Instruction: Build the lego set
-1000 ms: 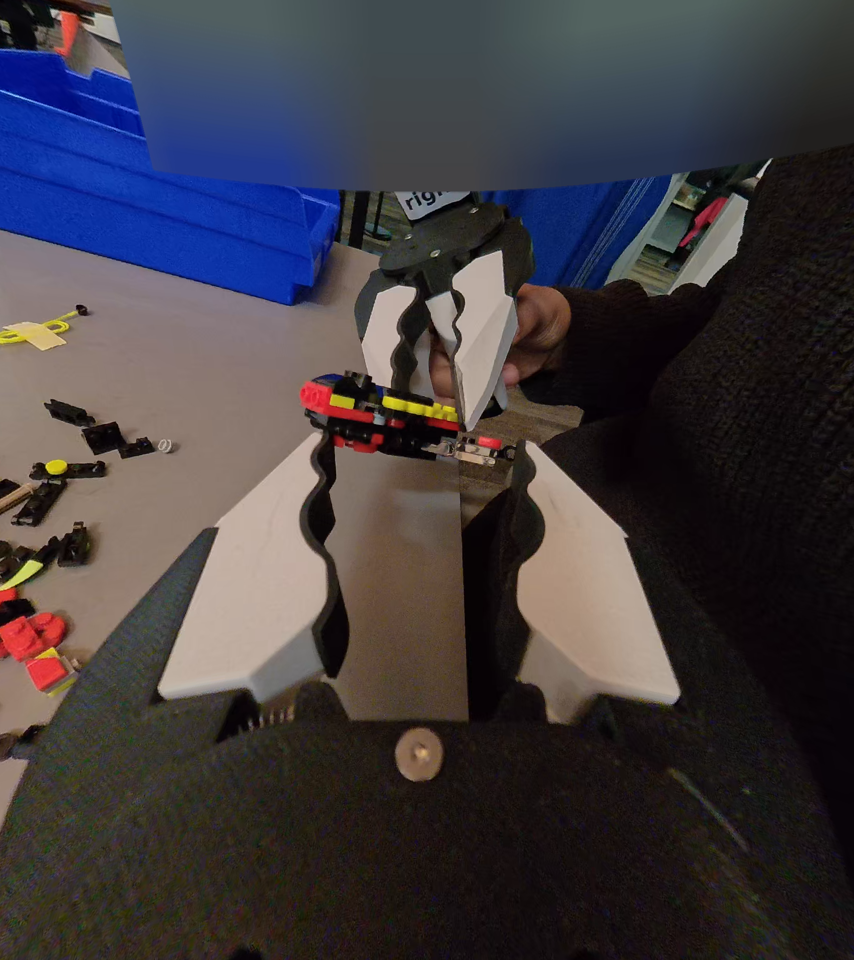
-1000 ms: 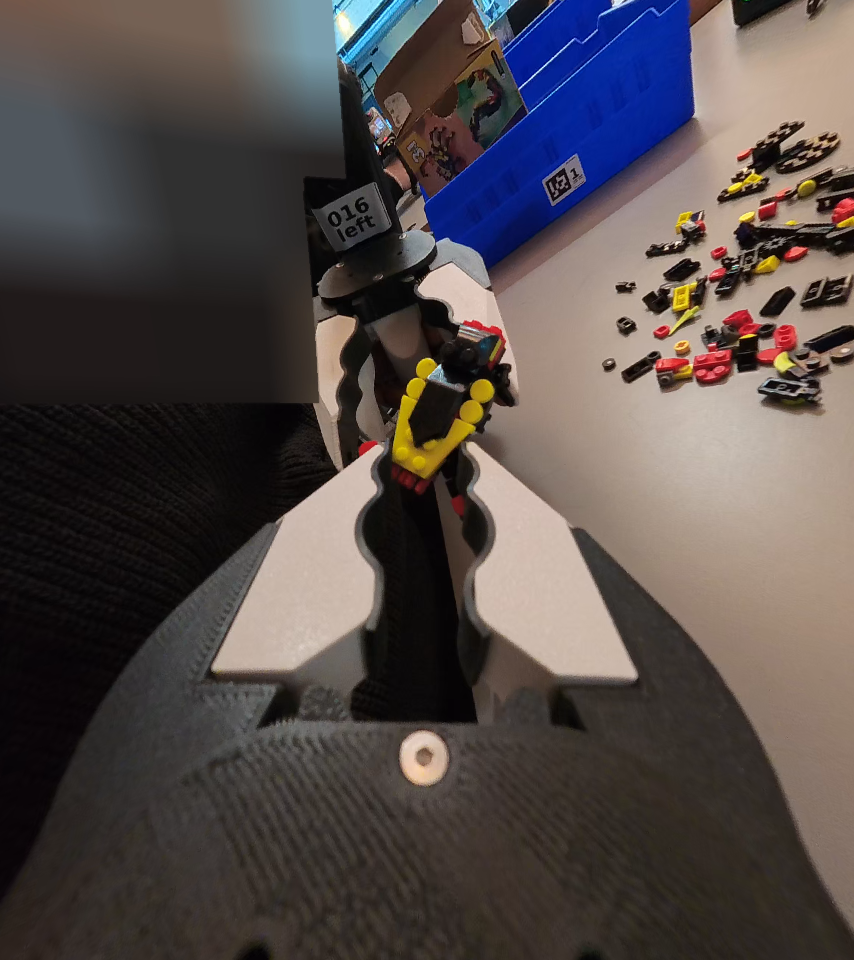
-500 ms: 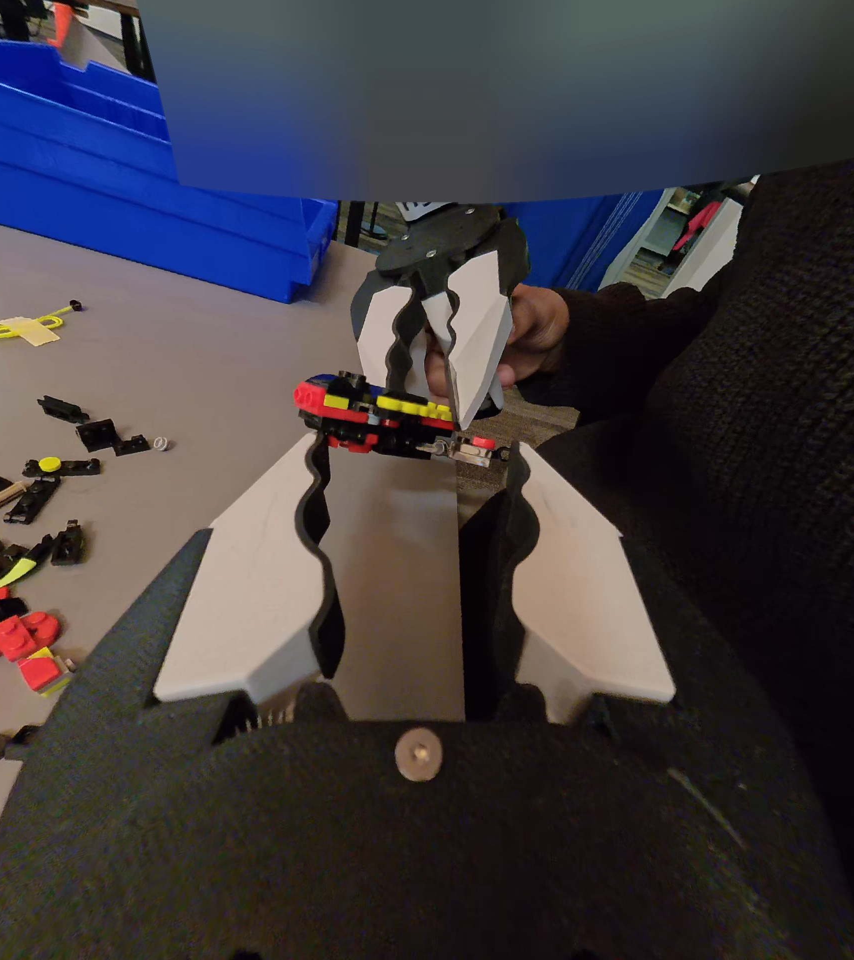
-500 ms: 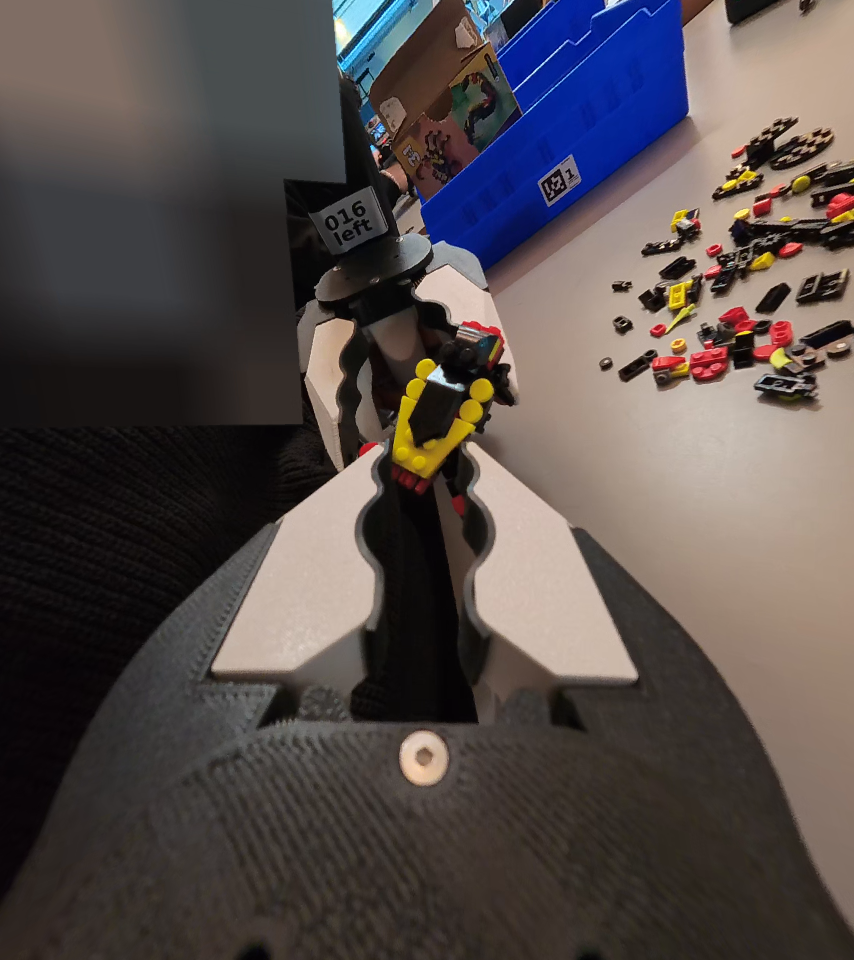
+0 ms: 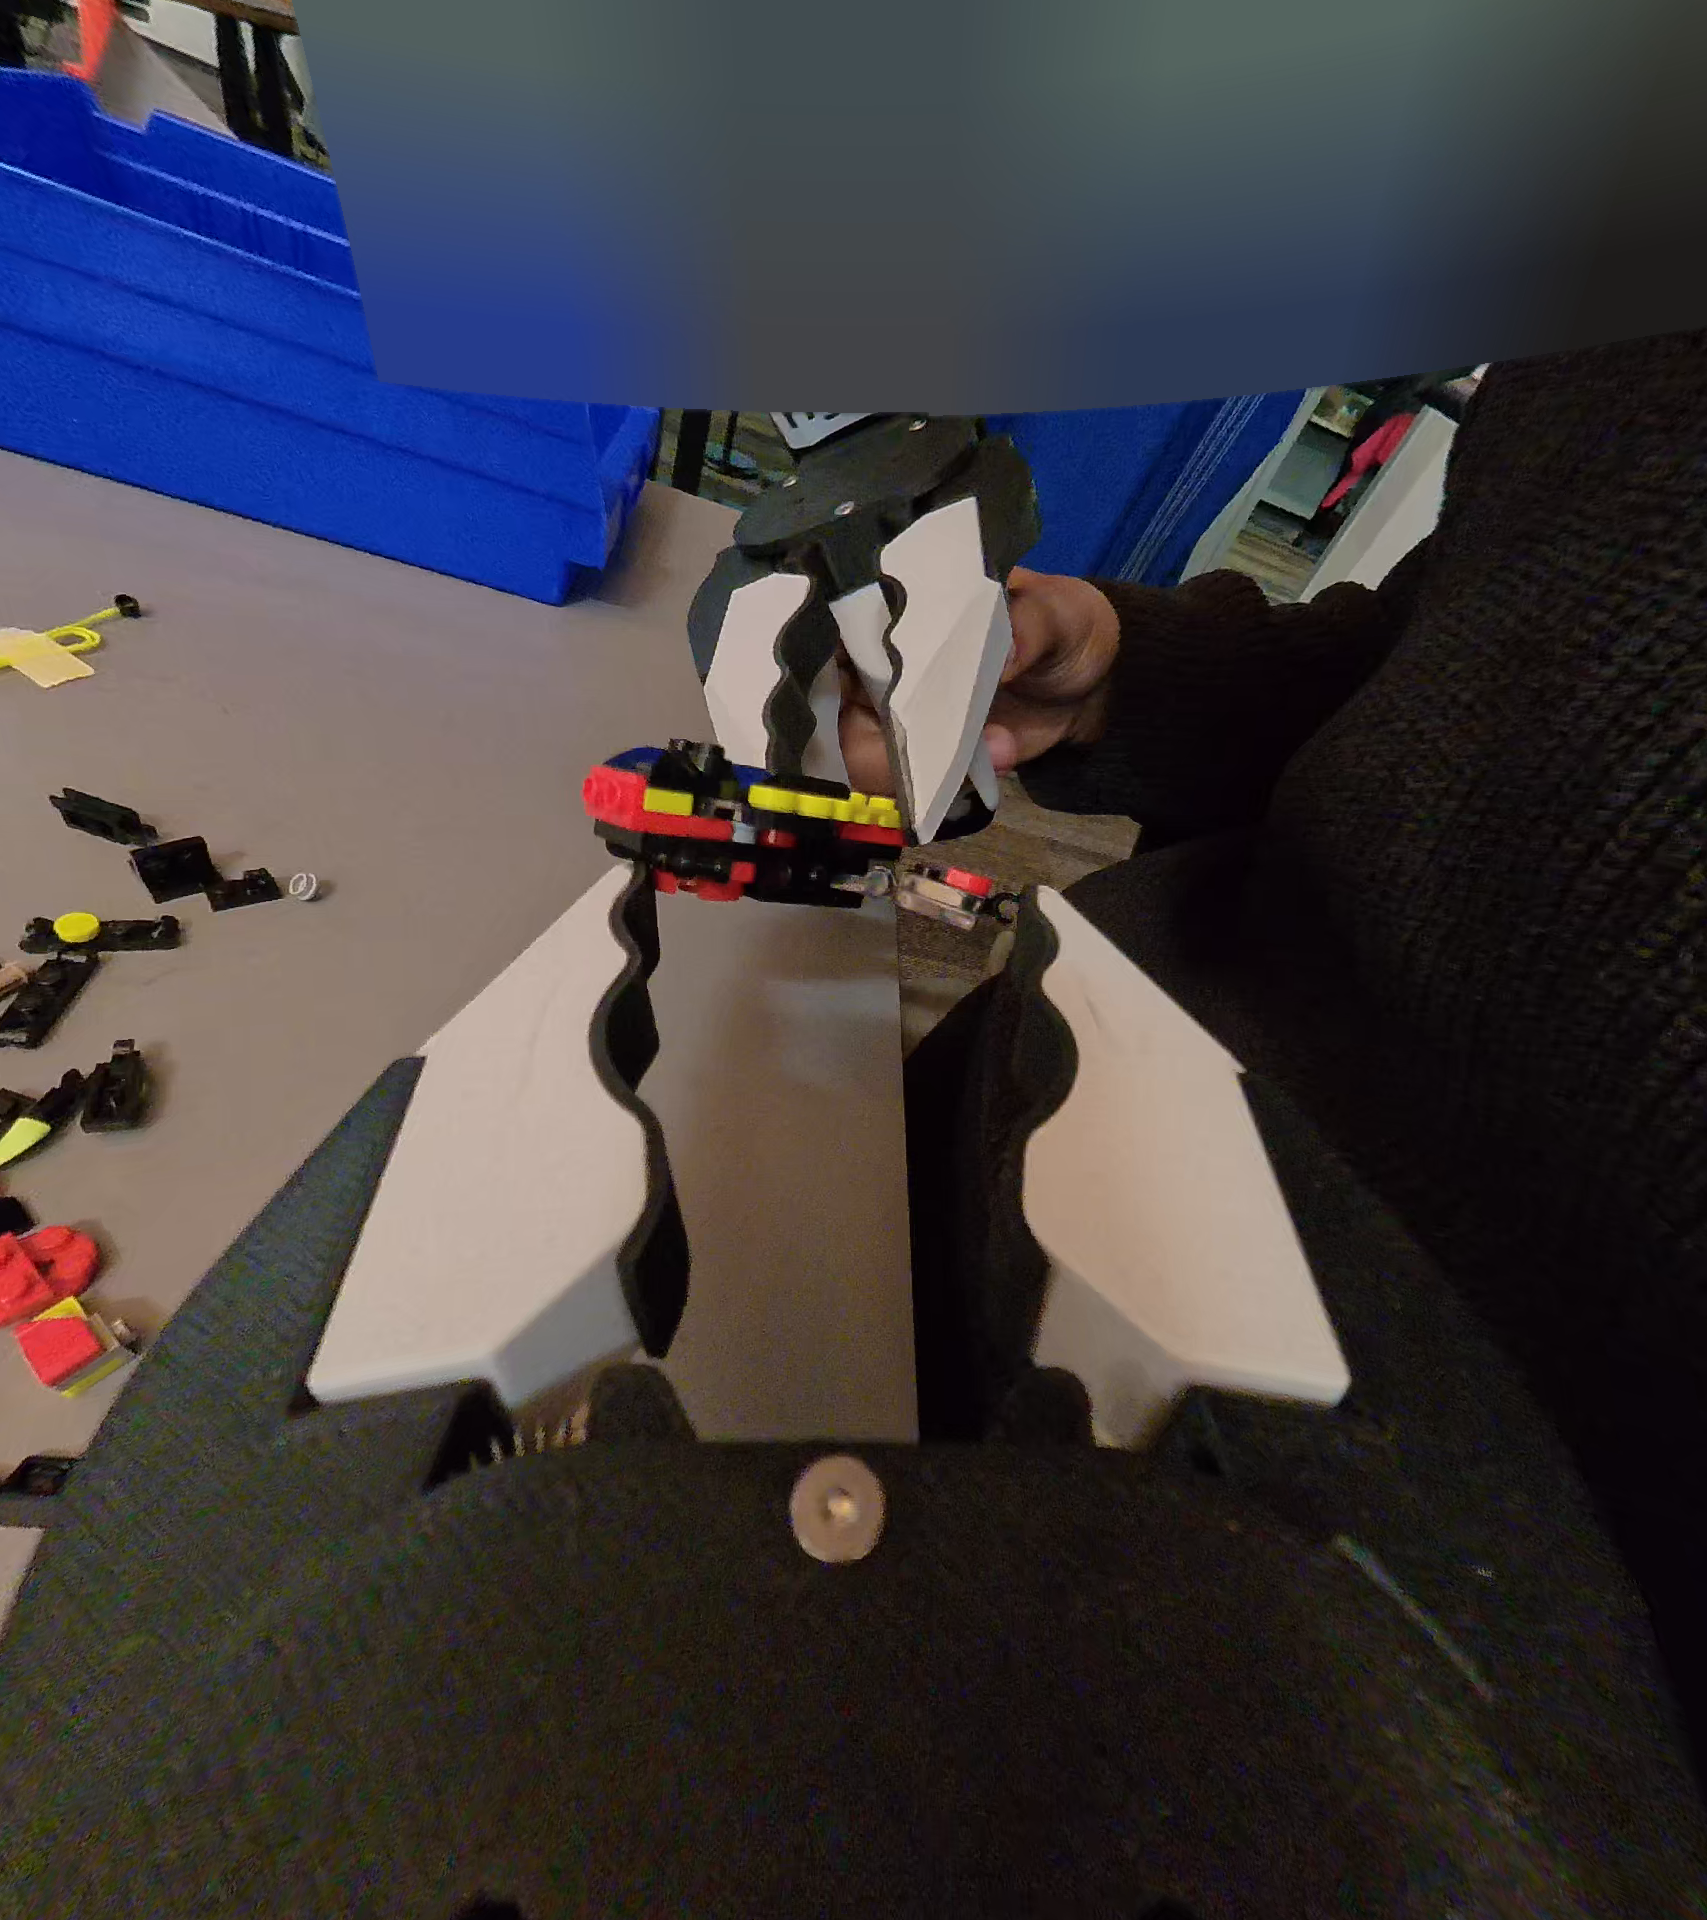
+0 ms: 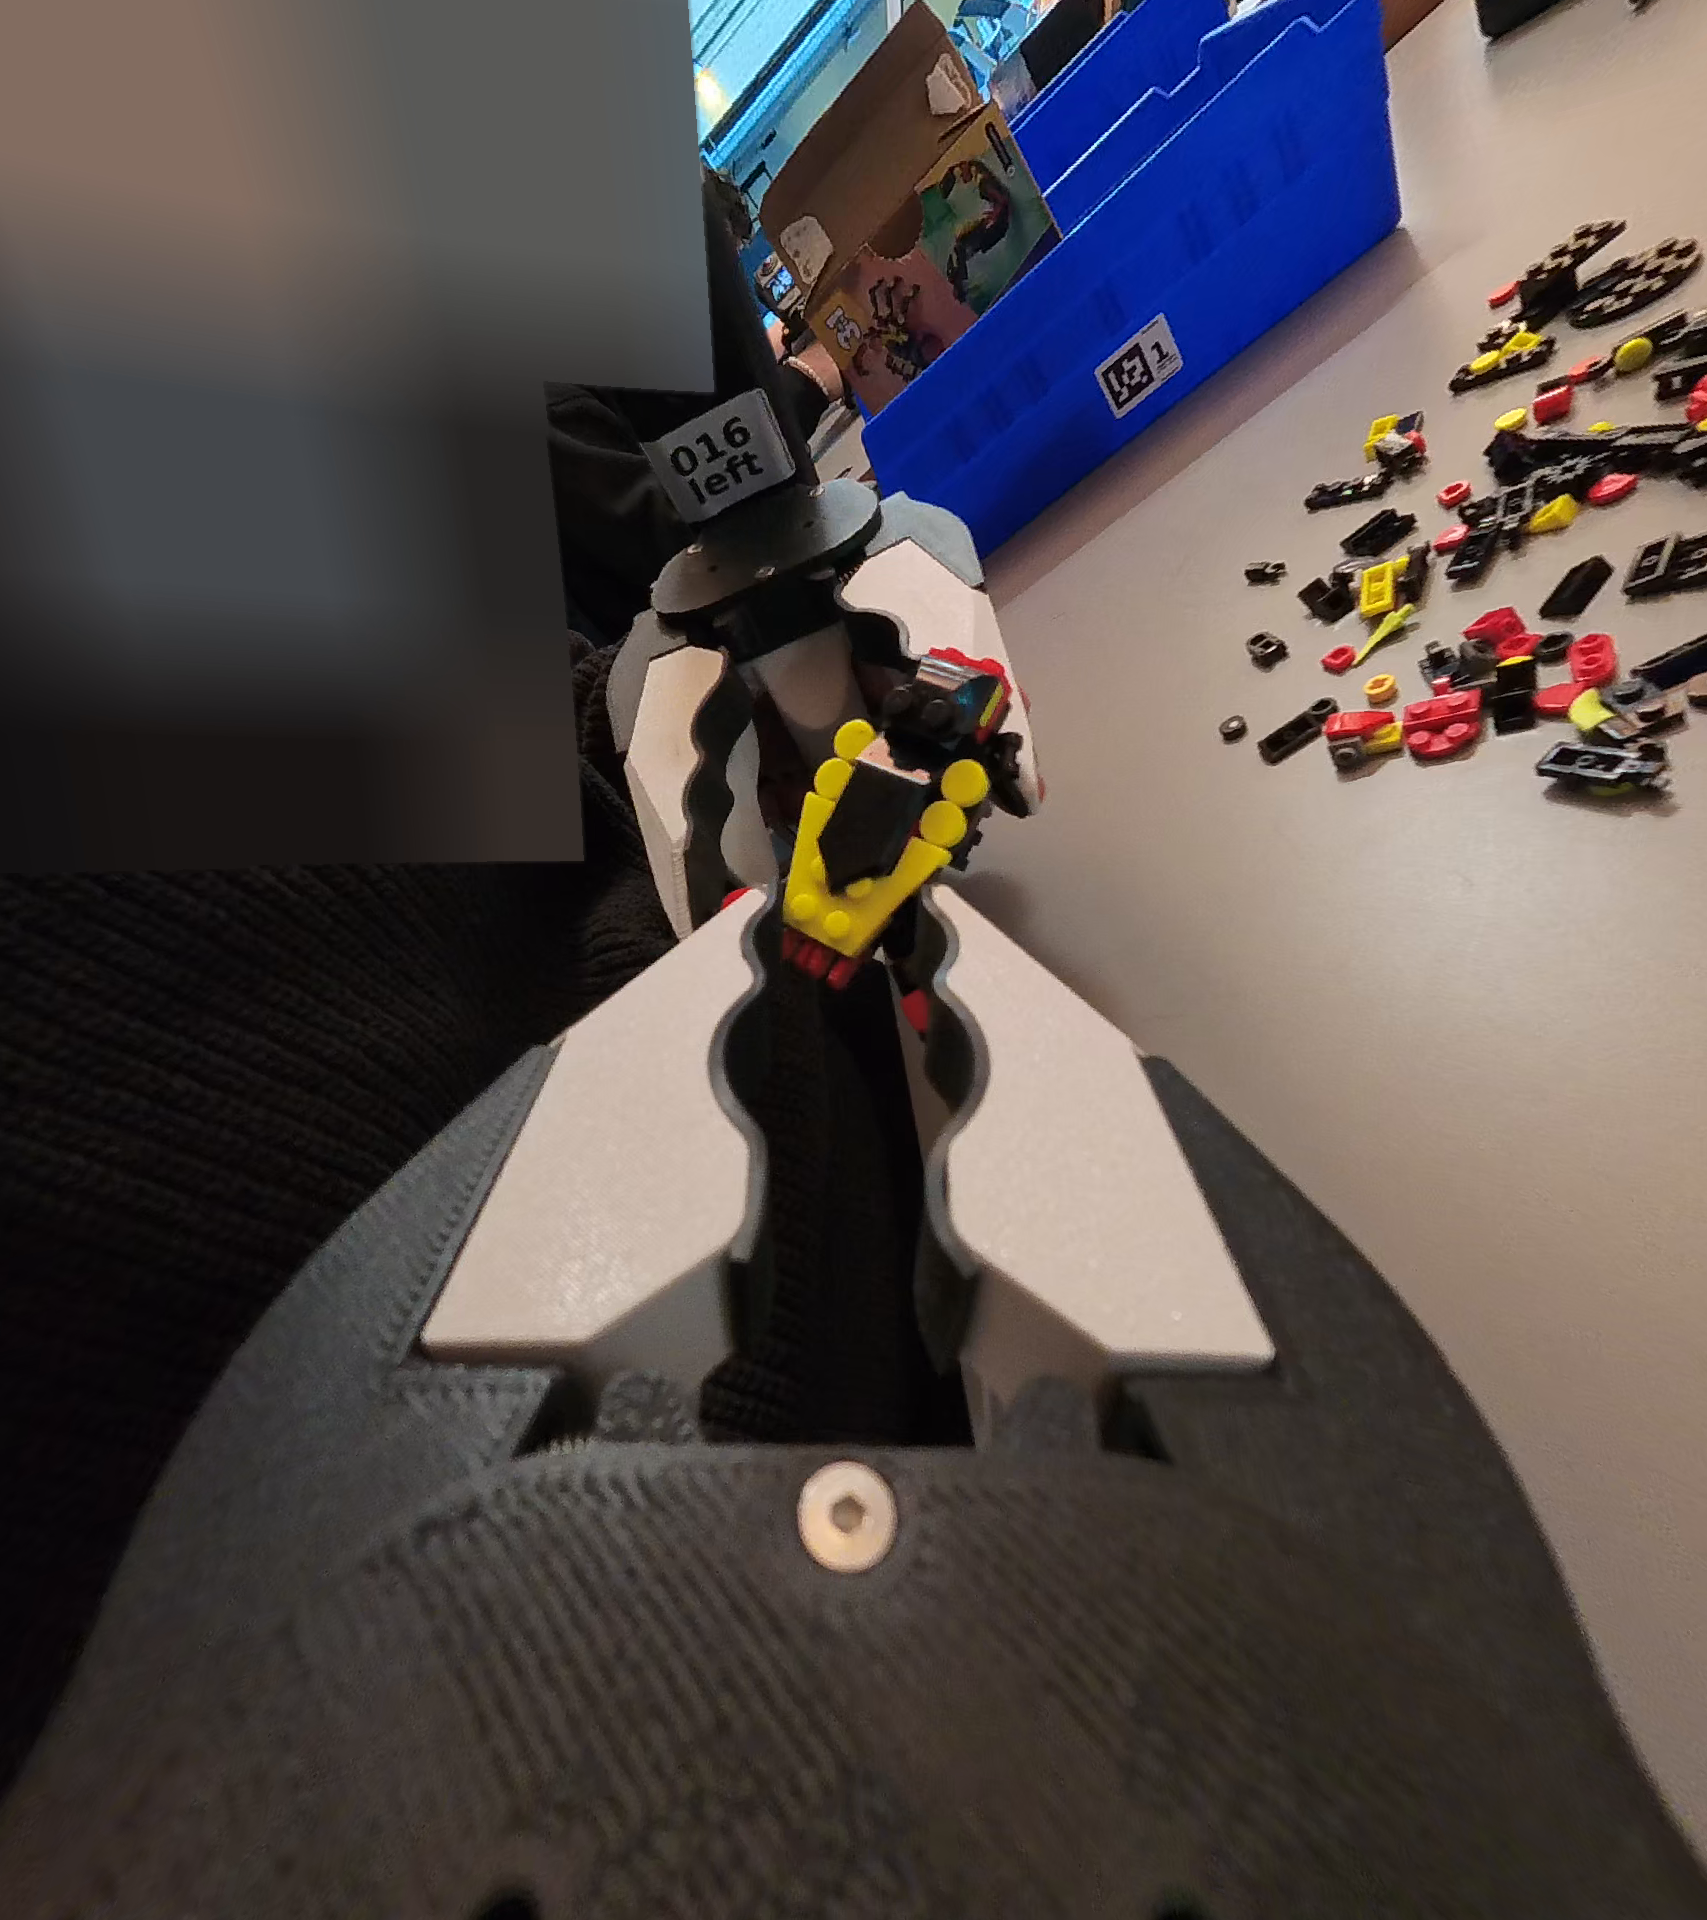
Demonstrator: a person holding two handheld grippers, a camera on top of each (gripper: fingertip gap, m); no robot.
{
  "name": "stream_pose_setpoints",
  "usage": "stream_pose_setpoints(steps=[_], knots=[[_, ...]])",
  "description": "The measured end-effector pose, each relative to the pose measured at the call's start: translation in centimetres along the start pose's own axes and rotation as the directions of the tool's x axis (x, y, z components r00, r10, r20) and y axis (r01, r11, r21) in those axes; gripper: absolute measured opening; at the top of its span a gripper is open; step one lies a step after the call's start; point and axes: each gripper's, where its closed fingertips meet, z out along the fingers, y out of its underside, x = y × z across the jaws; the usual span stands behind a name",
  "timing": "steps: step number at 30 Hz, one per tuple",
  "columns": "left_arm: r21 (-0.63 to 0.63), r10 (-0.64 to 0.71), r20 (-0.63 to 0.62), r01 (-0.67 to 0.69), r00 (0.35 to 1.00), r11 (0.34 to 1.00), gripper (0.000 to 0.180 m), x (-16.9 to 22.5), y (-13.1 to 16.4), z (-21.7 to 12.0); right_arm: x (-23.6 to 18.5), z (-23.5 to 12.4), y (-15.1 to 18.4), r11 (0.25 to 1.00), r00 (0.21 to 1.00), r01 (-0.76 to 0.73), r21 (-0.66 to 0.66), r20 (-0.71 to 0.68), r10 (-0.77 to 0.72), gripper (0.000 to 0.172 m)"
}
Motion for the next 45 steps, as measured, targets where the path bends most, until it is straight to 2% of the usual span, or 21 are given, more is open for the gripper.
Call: stream_pose_setpoints(steps=[5, 8, 10, 13, 15, 16, 17, 20, 22, 24, 27, 29, 31, 34, 38, 41, 45], knots=[[0.004, -0.087, -0.063, 0.087, 0.994, 0.996, 0.082, 0.1, 0.0, -0.3, 1.1, -0.3, 0.0, 0.995, 0.989, 0.094, -0.024, -0.108, -0.096, 0.023], [-0.019, -0.250, -0.048, 0.249, 0.967, 0.968, 0.081, -1.3, 0.6, -0.2, 1.5, -0.5, -0.1, 0.974, 0.956, 0.217, -0.066, -0.187, -0.225, 0.023], [-0.045, -0.417, -0.083, 0.414, 0.905, 0.909, 0.078, -1.6, 1.1, 0.0, 1.6, -0.5, 0.2, 0.944, 0.917, 0.307, -0.119, -0.229, -0.327, 0.023], [-0.036, -0.638, -0.178, 0.643, 0.749, 0.765, 0.066, -1.9, 0.8, 0.2, 1.8, -0.1, 1.0, 0.876, 0.840, 0.422, -0.234, -0.263, -0.475, 0.023], [0.003, -0.718, -0.246, 0.741, 0.651, 0.671, 0.052, -2.3, 0.1, 0.0, 1.8, 0.2, 1.6, 0.832, 0.799, 0.471, -0.293, -0.259, -0.543, 0.023], [0.010, -0.747, -0.243, 0.772, 0.619, 0.636, 0.041, -2.7, 0.2, -0.1, 1.7, 0.4, 1.8, 0.816, 0.784, 0.487, -0.311, -0.257, -0.566, 0.023], [0.005, -0.756, -0.248, 0.781, 0.606, 0.624, 0.041, -2.8, 0.4, -0.1, 1.8, 0.5, 1.9, 0.804, 0.770, 0.496, -0.327, -0.262, -0.581, 0.023], [-0.025, -0.759, -0.213, 0.773, 0.615, 0.633, 0.037, -2.7, 1.2, 0.1, 2.3, 0.5, 2.3, 0.796, 0.762, 0.493, -0.351, -0.268, -0.590, 0.023], [-0.048, -0.756, -0.199, 0.764, 0.624, 0.643, 0.037, -2.6, 1.5, 0.3, 2.3, 0.5, 2.2, 0.809, 0.774, 0.479, -0.341, -0.269, -0.572, 0.023], [-0.050, -0.760, -0.195, 0.767, 0.621, 0.640, 0.022, -2.6, 1.7, 0.3, 2.5, 0.4, 2.1, 0.820, 0.783, 0.467, -0.331, -0.277, -0.558, 0.023], [-0.033, -0.759, -0.190, 0.769, 0.623, 0.639, 0.022, -3.0, 1.7, 0.2, 2.6, 0.4, 1.8, 0.858, 0.815, 0.427, -0.284, -0.290, -0.502, 0.023], [-0.010, -0.754, -0.185, 0.766, 0.630, 0.643, 0.022, -3.5, 1.6, 0.0, 2.8, -0.1, 0.8, 0.888, 0.830, 0.403, -0.222, -0.319, -0.457, 0.038], [0.011, -0.748, -0.187, 0.763, 0.637, 0.647, 0.022, -3.7, 1.3, -0.3, 2.9, -0.9, -0.6, 0.923, 0.857, 0.365, -0.124, -0.341, -0.385, 0.045], [0.032, -0.730, -0.193, 0.748, 0.656, 0.663, 0.022, -3.8, 0.9, -0.4, 3.1, -2.5, -2.4, 0.968, 0.918, 0.246, 0.042, -0.330, -0.219, 0.043], [0.045, -0.696, -0.197, 0.716, 0.690, 0.697, 0.022, -3.6, 0.5, -0.5, 3.4, -3.7, -3.2, 0.980, 0.977, 0.036, 0.196, -0.215, 0.007, 0.037], [0.056, -0.664, -0.195, 0.684, 0.722, 0.727, 0.022, -3.4, 0.2, -0.6, 3.0, -3.2, -2.6, 0.977, 0.989, -0.088, 0.196, -0.100, 0.109, 0.036], [0.076, -0.612, -0.205, 0.636, 0.764, 0.768, 0.021, -3.0, -0.5, -0.8, 2.8, -2.4, -1.5, 0.987, 0.990, -0.099, 0.129, -0.085, 0.110, 0.033]])
